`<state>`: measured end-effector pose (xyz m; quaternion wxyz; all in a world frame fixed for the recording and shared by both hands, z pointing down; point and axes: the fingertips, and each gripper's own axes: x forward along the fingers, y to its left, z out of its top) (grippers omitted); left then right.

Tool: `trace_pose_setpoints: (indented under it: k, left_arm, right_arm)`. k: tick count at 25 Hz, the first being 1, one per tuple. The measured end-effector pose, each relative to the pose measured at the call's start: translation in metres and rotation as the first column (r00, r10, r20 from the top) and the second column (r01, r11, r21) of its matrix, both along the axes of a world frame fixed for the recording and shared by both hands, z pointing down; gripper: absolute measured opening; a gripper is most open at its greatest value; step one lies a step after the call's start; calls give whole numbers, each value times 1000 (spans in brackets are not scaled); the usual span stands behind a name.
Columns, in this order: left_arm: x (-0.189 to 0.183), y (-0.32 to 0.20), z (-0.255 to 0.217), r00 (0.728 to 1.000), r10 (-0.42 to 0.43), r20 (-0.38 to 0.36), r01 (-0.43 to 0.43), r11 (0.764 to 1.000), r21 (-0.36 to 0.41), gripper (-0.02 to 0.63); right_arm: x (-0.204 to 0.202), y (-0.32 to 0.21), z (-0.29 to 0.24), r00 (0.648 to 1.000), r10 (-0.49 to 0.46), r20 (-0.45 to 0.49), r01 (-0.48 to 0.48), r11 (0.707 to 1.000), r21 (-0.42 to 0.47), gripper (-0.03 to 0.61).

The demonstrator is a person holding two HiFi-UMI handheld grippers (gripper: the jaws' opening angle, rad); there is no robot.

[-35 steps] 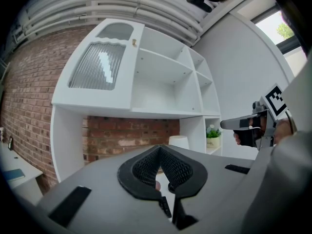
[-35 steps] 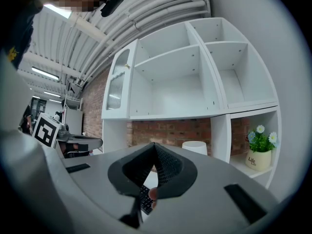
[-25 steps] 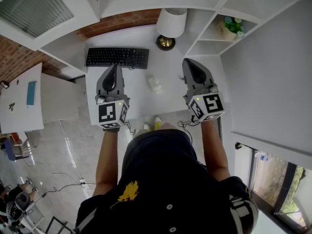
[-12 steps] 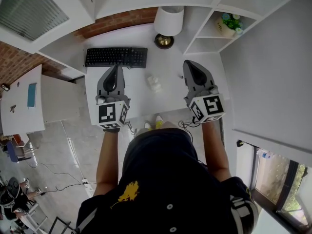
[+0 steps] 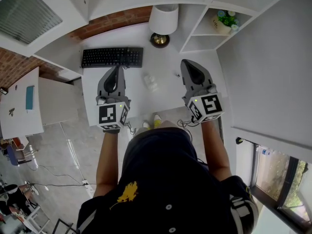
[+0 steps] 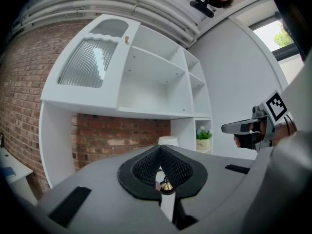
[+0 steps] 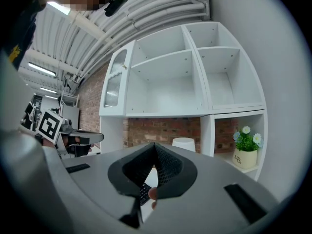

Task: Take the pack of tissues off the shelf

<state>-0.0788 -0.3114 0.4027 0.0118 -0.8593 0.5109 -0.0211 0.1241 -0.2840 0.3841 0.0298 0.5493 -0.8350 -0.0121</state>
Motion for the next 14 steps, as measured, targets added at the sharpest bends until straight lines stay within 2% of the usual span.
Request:
trace_pose_setpoints:
  k: [4,9,14]
  left_arm:
    - [10,3,-3,1000,22,0,-22,1000,6,18]
    - [19,13,4,998,49,32,-49,999,-5,18]
    - [13,10,-10,999,26,36,-27,1000,17,18]
  right_arm:
    - [-4,4,2,998,-39,-55,39,999,-6,3]
    - [-7,9,3,997,-53,-54,53,999,0,3]
    - [-21,-1,-4,976,-161,-147,165,986,16,3]
